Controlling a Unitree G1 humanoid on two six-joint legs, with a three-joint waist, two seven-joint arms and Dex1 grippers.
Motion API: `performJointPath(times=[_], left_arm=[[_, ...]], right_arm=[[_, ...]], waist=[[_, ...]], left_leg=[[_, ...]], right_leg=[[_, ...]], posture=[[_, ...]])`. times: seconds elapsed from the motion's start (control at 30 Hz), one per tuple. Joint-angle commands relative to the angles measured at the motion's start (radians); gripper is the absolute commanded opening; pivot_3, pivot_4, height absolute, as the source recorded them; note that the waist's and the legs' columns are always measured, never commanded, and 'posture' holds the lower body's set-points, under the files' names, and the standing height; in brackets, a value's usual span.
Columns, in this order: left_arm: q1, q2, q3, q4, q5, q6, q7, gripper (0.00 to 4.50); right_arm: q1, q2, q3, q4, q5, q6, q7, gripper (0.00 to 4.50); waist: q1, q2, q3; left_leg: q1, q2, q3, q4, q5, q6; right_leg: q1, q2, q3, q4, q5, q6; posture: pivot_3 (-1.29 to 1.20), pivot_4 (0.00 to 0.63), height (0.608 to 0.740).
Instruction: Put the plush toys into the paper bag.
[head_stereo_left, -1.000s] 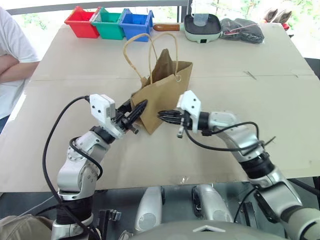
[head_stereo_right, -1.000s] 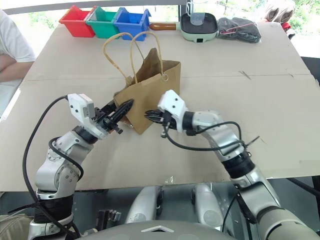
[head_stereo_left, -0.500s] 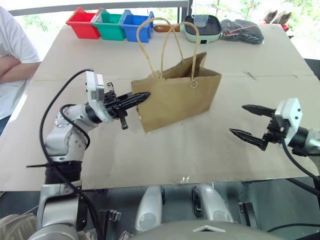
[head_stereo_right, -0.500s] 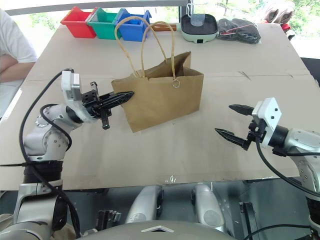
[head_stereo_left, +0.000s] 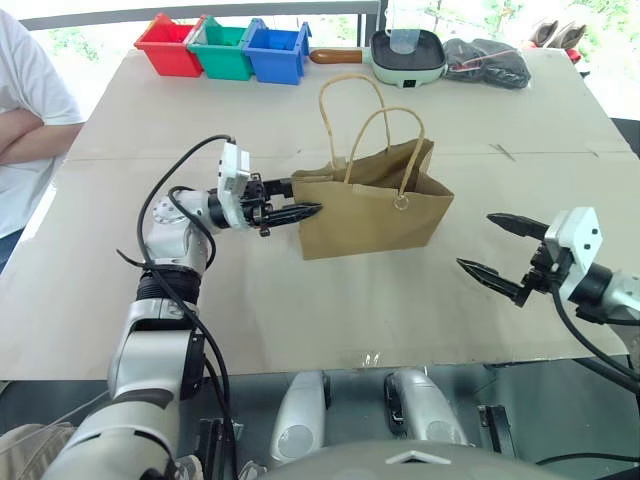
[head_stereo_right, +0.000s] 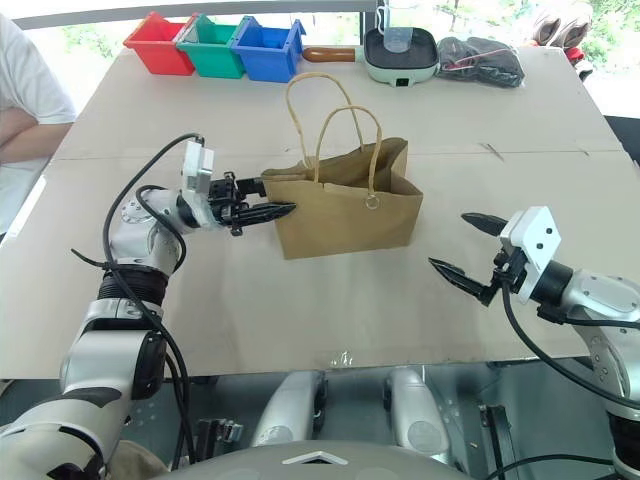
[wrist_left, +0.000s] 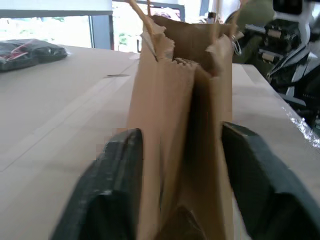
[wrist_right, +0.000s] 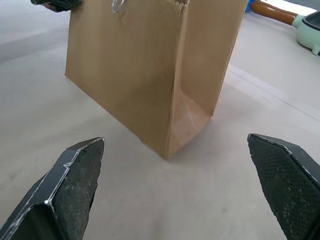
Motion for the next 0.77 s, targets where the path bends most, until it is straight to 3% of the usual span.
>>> performJointPath(times=[0.03, 0.23, 0.43, 0.77], left_arm=[[0.079, 0.060, 0.078, -0.188, -0.045, 0.155, 0.139, 3.65], [0.375, 0.170, 0.226, -0.571, -0.169, 0.425, 0.294, 3.65], [0.713, 0.155, 0.401, -0.886, -0.249, 0.512, 0.433, 3.65], [0.932, 0.105, 0.406, -1.047, -0.225, 0.449, 0.520, 3.65]], right_arm=[[-0.005, 0.002, -0.023, 0.002, -0.003, -0.041, -0.003, 4.50], [0.014, -0.031, -0.076, 0.035, 0.042, -0.047, 0.053, 4.50], [0.036, -0.105, -0.141, 0.084, 0.101, -0.024, 0.154, 4.50], [0.084, -0.174, -0.175, 0.154, 0.071, -0.048, 0.233, 4.50]], waist=[[-0.003, 0.000, 0.000], [-0.009, 0.001, 0.000], [-0.004, 0.001, 0.000], [0.011, 0.001, 0.000]], left_leg=[[0.000, 0.000, 0.000, 0.000, 0.000, 0.000], [0.000, 0.001, 0.000, -0.001, 0.000, 0.000], [0.002, 0.000, 0.001, -0.001, 0.000, 0.000], [0.003, -0.001, 0.002, 0.001, 0.000, 0.000]], right_leg=[[0.000, 0.000, 0.000, 0.000, 0.000, 0.000], [0.000, -0.002, -0.001, 0.000, 0.000, 0.000], [0.002, -0.004, -0.001, -0.001, 0.000, 0.000], [0.003, -0.004, -0.001, -0.001, -0.001, 0.000]], posture=[[0.00, 0.150, 0.740], [0.00, 0.150, 0.740], [0.00, 0.150, 0.740], [0.00, 0.150, 0.740]])
